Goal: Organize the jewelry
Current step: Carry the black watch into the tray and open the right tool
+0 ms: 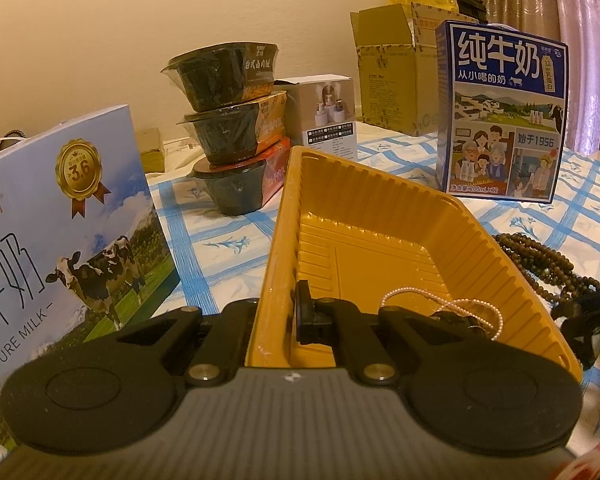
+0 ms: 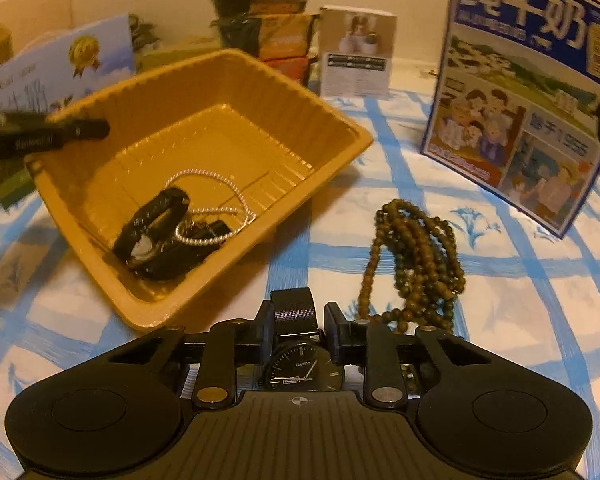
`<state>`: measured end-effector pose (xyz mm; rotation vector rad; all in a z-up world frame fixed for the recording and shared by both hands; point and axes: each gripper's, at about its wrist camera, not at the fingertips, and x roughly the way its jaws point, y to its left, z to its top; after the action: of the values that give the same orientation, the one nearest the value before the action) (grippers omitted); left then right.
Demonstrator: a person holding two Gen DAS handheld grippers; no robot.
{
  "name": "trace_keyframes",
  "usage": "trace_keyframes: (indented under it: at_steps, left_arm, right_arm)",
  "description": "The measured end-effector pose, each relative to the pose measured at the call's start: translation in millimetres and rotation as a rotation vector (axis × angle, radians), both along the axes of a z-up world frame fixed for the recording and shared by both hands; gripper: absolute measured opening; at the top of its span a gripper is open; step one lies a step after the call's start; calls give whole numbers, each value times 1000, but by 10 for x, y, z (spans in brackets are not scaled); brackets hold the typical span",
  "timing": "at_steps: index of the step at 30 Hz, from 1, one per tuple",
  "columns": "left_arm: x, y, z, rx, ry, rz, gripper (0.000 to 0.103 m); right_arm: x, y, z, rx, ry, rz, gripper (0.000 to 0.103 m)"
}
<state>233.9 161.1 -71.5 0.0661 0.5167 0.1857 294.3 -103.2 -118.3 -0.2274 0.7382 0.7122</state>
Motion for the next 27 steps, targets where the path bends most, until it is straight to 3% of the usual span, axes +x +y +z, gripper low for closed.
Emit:
trace_keyframes:
  at_steps: [7, 15, 20, 27]
  left_arm:
    - [9, 3, -3, 1, -1, -2, 4]
    - [11, -1, 0, -4, -5, -2, 4]
    - [4, -3, 3, -4, -6, -3, 4]
    - [9, 5, -3, 0, -5, -10, 4]
  right_arm:
    - [-8, -97, 396, 103, -14, -55, 21]
    - [58, 144, 779, 239, -20, -34, 21]
    - [205, 430, 755, 263, 15, -35, 21]
    - [411, 780, 483, 242, 66, -63, 21]
